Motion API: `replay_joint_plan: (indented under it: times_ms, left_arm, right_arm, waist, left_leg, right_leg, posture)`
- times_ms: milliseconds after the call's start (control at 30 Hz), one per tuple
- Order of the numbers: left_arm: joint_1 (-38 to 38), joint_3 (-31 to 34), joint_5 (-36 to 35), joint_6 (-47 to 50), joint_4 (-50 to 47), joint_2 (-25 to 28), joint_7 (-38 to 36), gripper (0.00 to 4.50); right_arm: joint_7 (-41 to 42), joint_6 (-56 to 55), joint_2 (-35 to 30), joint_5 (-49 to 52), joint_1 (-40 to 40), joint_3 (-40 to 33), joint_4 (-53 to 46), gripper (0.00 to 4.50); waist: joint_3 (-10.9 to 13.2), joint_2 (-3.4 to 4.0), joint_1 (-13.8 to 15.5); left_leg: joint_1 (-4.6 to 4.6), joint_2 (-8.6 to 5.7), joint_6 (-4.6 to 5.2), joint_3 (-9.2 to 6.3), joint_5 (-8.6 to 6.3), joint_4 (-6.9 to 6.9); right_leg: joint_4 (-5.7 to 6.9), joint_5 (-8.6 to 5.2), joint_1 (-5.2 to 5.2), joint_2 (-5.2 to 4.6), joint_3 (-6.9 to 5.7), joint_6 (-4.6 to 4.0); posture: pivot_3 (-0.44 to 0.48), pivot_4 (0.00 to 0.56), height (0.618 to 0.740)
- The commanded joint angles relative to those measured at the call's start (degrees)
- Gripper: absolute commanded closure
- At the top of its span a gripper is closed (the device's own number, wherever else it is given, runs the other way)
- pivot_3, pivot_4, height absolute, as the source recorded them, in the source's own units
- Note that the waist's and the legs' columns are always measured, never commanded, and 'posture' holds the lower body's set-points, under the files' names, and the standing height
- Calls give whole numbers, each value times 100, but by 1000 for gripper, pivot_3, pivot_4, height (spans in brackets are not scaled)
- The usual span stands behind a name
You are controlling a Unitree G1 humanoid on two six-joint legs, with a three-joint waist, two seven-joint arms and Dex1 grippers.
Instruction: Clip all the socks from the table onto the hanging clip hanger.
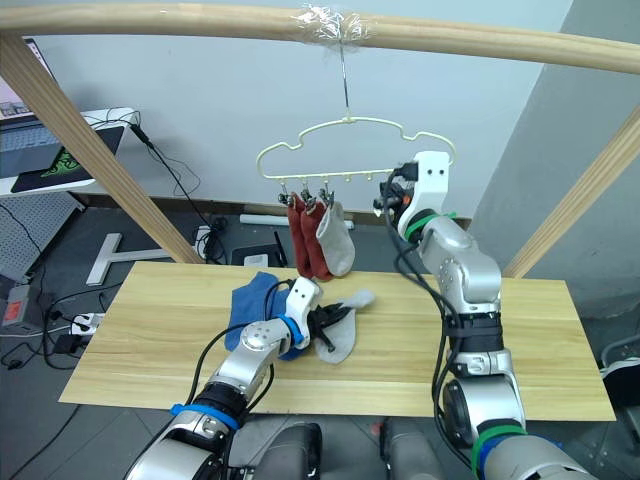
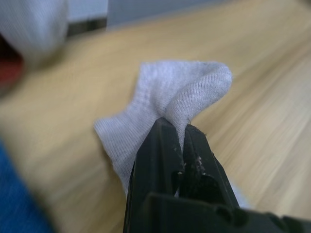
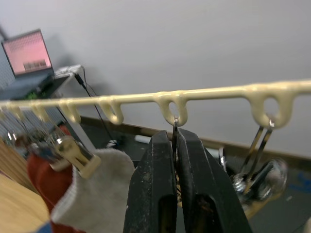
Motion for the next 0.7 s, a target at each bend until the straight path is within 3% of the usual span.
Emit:
replay_joint_plan:
  times_ms: [33,300,433,700]
  left_arm:
    - [210,62,-314,4,-950,-55,-203,4475]
    - [327,278,-558,117,-2537,-261,285,4475]
    - [165,353,-526,216,-2707,-456,683,4475]
    - [11,278,-543,260,-2662,-528,748,4475]
  right_arm:
    - [-116,712,-197,511,-267,-504,91,4500]
    - [-481,2126,-465,1487,-870,-1406,465,4500]
    - [-547,2434,-566,1725,-923,-1541,532,4500]
    - [-866,2845,-457,2204,-999,-1800,393,4500]
  waist:
    - [-1,2,-2]
    - [-1,2,-1]
    - [-1,2,0]
    - [-1,2,-5]
  left_leg:
    - [1,1,0,0,0,-1]
    - [-1,-1,1,-4,0,-1]
    - [-1,-7,1,0,0,0]
    - [-2,-4,2,-5,0,-2]
  right_leg:
    - [-1,0,0,0,0,0]
    - [-2,-1,1,2,-1,1]
    - [-7,-1,5,2,2,2]
    - [-7,-1,4,8,-2,3]
  posture:
    - [-53,226,740]
    - [-46,220,740]
    - [-41,219,740]
    - [-41,223,740]
